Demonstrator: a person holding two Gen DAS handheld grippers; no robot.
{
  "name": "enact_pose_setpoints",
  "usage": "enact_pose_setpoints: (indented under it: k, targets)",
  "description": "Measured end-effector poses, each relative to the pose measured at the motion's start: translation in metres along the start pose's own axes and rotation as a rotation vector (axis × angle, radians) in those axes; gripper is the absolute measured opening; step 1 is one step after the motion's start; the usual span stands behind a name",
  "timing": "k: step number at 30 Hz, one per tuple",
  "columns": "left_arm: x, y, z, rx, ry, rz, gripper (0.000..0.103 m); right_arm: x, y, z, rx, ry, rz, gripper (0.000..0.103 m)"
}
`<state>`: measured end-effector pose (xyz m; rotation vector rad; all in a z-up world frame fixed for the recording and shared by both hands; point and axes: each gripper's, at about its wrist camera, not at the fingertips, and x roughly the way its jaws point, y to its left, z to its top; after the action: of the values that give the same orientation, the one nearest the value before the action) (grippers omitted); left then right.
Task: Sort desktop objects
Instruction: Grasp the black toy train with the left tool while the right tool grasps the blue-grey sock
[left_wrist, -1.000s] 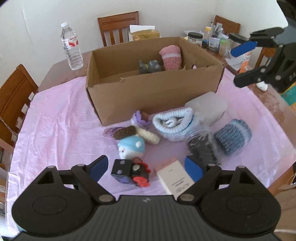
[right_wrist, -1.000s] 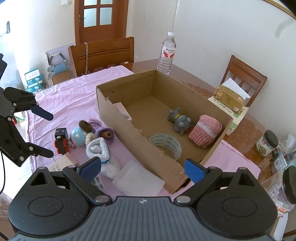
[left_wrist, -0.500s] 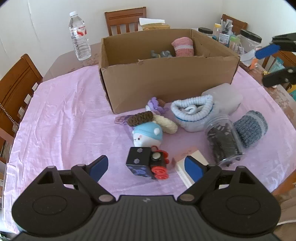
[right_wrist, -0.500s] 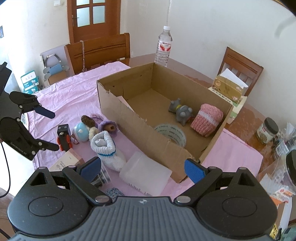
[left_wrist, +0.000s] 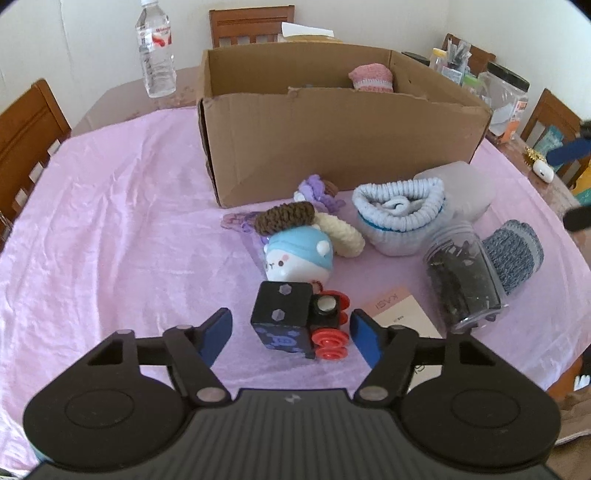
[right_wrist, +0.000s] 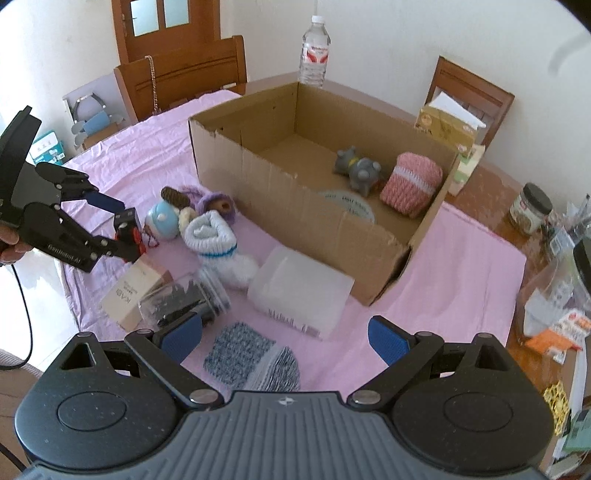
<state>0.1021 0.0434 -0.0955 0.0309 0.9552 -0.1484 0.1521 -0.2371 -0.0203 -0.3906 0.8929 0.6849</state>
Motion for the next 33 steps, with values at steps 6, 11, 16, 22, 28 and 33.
enact_pose_setpoints:
  k: [6,11,16,22,28,33]
  targets:
    - [0.006,0.000,-0.006,-0.018,0.000,-0.028,0.060,0.007,0.005,-0.013,0.000,0.046,0.002,0.099]
    - [0.006,0.006,-0.007,-0.056,-0.014,-0.038,0.051,0.013,0.005,-0.015,0.019,0.060,0.010,0.099]
    - [0.000,0.008,-0.007,-0.062,-0.024,-0.033,0.050,0.015,0.008,-0.012,0.012,0.053,0.021,0.099]
    - [-0.006,0.008,-0.006,-0.053,-0.020,-0.019,0.049,0.023,0.009,-0.010,-0.003,0.062,0.037,0.099]
    - [-0.013,0.006,-0.006,-0.052,-0.023,-0.010,0.049,0.037,0.009,-0.015,-0.022,0.090,0.059,0.099]
    - [-0.019,0.004,-0.007,-0.049,-0.022,-0.003,0.050,0.053,0.010,-0.022,-0.054,0.124,0.072,0.099]
